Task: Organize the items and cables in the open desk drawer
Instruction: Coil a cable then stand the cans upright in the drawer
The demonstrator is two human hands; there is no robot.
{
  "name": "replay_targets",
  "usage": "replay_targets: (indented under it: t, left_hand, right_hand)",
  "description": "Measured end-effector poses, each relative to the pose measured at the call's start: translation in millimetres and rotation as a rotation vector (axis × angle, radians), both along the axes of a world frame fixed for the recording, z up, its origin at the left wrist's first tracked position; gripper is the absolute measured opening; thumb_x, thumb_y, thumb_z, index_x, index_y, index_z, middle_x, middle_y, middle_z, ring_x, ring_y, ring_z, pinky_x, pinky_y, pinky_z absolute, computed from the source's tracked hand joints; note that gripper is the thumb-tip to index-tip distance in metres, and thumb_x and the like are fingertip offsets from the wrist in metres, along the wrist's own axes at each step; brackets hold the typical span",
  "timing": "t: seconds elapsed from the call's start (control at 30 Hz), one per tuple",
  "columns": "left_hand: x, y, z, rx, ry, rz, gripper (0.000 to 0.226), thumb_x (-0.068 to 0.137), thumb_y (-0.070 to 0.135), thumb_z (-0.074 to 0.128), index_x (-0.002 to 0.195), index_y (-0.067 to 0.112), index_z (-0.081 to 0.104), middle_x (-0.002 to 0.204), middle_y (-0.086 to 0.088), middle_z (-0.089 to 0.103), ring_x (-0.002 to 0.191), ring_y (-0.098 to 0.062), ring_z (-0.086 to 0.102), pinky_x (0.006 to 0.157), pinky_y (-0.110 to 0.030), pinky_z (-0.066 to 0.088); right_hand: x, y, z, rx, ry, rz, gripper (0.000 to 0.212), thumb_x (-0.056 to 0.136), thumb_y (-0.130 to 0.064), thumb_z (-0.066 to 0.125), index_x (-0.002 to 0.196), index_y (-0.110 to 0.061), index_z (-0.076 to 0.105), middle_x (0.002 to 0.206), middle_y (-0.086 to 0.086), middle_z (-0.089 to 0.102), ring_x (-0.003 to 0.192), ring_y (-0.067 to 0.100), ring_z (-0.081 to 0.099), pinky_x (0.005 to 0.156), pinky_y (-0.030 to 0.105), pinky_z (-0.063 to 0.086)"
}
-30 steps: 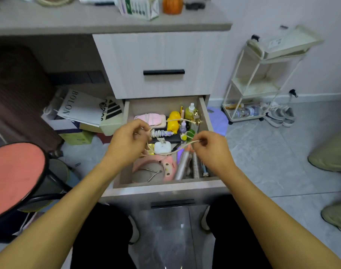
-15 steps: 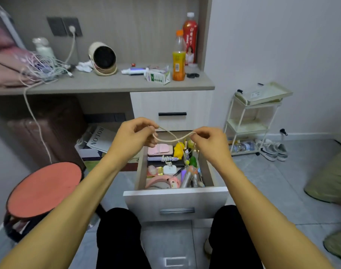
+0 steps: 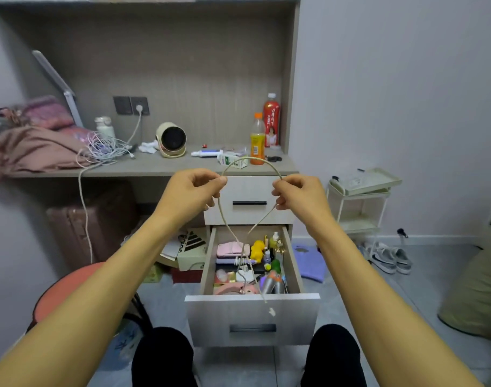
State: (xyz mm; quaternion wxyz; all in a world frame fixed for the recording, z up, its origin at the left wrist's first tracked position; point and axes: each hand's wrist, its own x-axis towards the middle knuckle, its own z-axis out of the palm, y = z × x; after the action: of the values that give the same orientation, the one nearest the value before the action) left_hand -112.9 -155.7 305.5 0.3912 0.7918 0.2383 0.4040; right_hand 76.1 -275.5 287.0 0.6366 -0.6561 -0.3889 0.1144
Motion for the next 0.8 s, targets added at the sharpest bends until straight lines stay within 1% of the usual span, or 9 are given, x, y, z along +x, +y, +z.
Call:
replay_targets:
  t: [0.07,0.13,0.23,0.37,0.43,0.53,0.63,0.7,0.8]
  left_hand:
    - [-3.4,-7.0,-1.6,0.078,0.063,0.049,0.02,0.091,0.042,0.064,0.082,0.027,0.074,0.066,0.014,0.067,0.061,0.001,0.059,0.062,-0.021,0.047]
    - [-3.3,-10.5,-5.2,0.115,0.151,0.066,0.028,0.092,0.047,0.061,0.077,0.027,0.074,0.063,0.016,0.065,0.064,0.0,0.06,0.066,-0.024,0.05]
    - [-7.2,-12.2,-20.8,-0.008,0.201,0.002,0.027,0.093,0.037,0.063,0.078,0.018,0.075,0.065,0.004,0.07,0.063,-0.01,0.067,0.064,-0.031,0.054]
    - [-14.2,-12.9,-44.6,-0.098,0.183,-0.007,0.02,0.094,0.024,0.064,0.085,0.008,0.071,0.067,-0.011,0.07,0.056,-0.018,0.067,0.056,-0.029,0.054]
    - [-17.2,-12.9,-59.8,-0.125,0.167,0.015,0.018,0.095,0.023,0.063,0.087,0.007,0.07,0.067,-0.013,0.069,0.054,-0.018,0.066,0.055,-0.028,0.055]
    - [-17.9,-10.3,-83.5,-0.204,0.222,0.02,0.016,0.094,0.022,0.063,0.089,0.008,0.07,0.068,-0.012,0.069,0.054,-0.018,0.065,0.058,-0.032,0.057]
    - [-16.0,-6.7,-110.4,-0.179,0.31,-0.005,0.013,0.093,0.027,0.064,0.09,0.017,0.071,0.077,-0.003,0.073,0.07,-0.016,0.07,0.068,-0.034,0.057]
    - [-12.1,-4.0,-124.8,-0.148,0.299,-0.037,0.01,0.091,0.031,0.067,0.09,0.022,0.072,0.08,0.004,0.074,0.075,-0.011,0.069,0.068,-0.027,0.056]
    - [-1.3,-4.3,-138.1,-0.231,0.265,-0.109,0.014,0.093,0.025,0.065,0.09,0.013,0.073,0.071,-0.001,0.071,0.061,-0.012,0.062,0.056,-0.022,0.05]
  right_hand:
    - [-9.4,-5.6,3.5,0.024,0.0,0.033,0.015,0.089,-0.018,0.06,0.084,-0.011,0.073,0.08,0.005,0.072,0.061,0.011,0.064,0.064,0.027,0.059]
    - [-16.8,-8.1,0.4,0.038,0.012,0.078,0.017,0.091,-0.017,0.059,0.087,-0.009,0.074,0.081,0.006,0.072,0.06,0.013,0.062,0.06,0.025,0.056]
    - [-25.3,-14.3,-20.3,-0.003,-0.012,0.104,0.02,0.094,-0.019,0.057,0.088,-0.01,0.074,0.071,0.003,0.069,0.052,0.011,0.054,0.052,0.024,0.048]
    - [-25.0,-19.1,-46.8,-0.06,-0.09,0.059,0.024,0.096,-0.027,0.057,0.089,-0.011,0.074,0.059,-0.001,0.06,0.047,0.01,0.042,0.049,0.021,0.038]
    - [-25.4,-18.4,-59.2,-0.075,-0.105,0.061,0.026,0.096,-0.028,0.057,0.09,-0.008,0.073,0.059,0.006,0.053,0.052,0.013,0.042,0.052,0.023,0.037]
    - [-27.3,-12.1,-84.1,-0.116,-0.093,0.108,0.024,0.097,-0.026,0.056,0.092,-0.009,0.072,0.06,0.009,0.05,0.049,0.013,0.049,0.053,0.025,0.043]
    - [-29.1,-7.4,-116.9,-0.197,-0.101,0.168,0.019,0.097,-0.027,0.057,0.088,-0.021,0.072,0.055,-0.01,0.052,0.046,0.008,0.046,0.051,0.027,0.043]
    - [-29.6,-4.1,-134.9,-0.236,-0.134,0.211,0.018,0.097,-0.028,0.057,0.088,-0.027,0.072,0.06,-0.013,0.061,0.053,0.01,0.052,0.053,0.026,0.043]
    - [-28.9,1.1,-152.4,-0.23,-0.132,0.223,0.017,0.097,-0.028,0.057,0.091,-0.026,0.073,0.083,0.004,0.071,0.076,0.022,0.062,0.072,0.035,0.05]
